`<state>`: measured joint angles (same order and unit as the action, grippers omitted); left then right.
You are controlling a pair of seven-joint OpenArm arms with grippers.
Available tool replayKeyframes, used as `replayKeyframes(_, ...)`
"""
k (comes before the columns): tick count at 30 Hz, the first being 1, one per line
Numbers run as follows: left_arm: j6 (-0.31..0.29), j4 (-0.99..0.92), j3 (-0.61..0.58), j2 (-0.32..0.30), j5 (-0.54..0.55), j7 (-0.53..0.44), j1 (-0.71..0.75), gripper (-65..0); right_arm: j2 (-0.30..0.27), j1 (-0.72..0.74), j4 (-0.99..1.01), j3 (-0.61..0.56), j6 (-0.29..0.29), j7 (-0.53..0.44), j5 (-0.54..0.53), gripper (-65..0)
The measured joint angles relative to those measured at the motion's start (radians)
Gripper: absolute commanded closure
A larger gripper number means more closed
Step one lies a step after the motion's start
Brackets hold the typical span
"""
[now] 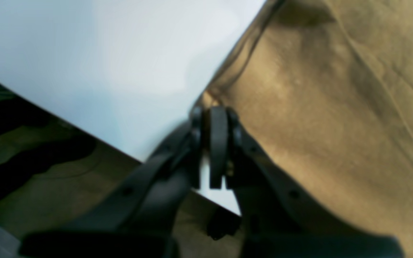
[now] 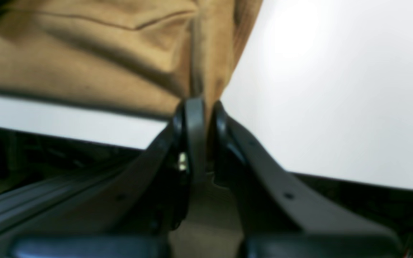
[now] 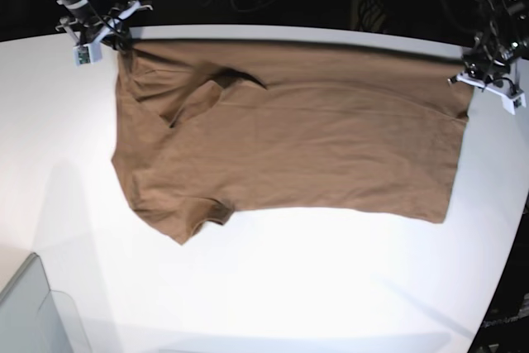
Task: Layout the t-shirt on the table in an organized manner, then fold the t-shirt properly
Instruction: 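Lay the shirt flat and open both grippers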
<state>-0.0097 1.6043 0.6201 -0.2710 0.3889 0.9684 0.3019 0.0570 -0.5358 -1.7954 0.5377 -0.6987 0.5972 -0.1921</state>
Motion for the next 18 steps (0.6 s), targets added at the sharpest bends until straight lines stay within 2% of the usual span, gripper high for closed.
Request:
replayKeyframes(2,0.0,0.0,0.0,0.001,0.0,0.0,0.002,-0.3,0.001,-0.01,-0.002,-0.002,0.0,0.001,0.0,0.0)
replayKeyframes(4,0.0,0.0,0.0,0.003,0.0,0.005,0.003,-4.2,-0.002,-0.018,-0.004,-0.002,0.0,0.002,0.0,-2.3)
replayKeyframes(8,0.001,0.009,0.0,0.002,-0.002,0.007,0.004,-23.0,-0.007,-0.023,-0.006,-0.023,0.0,0.001,0.0,-15.2)
replayKeyframes(10,0.0,0.009,0.0,0.002,-0.001,0.008,0.005,-28.0,-0.007,-0.025,-0.008,-0.019,0.0,0.002,0.001,-18.5)
replayKeyframes(14,0.0,0.009,0.001,-0.01,0.004,0.008,0.005,-28.9,0.002,-0.025,-0.066,0.015,0.0,0.005,-0.003,-19.2)
replayKeyframes(18,0.002,0.01,0.003,-0.024,-0.003,0.008,0.002,-29.3,0.054,-0.026,-0.118,0.103,0.0,0.005,0.0,-19.6)
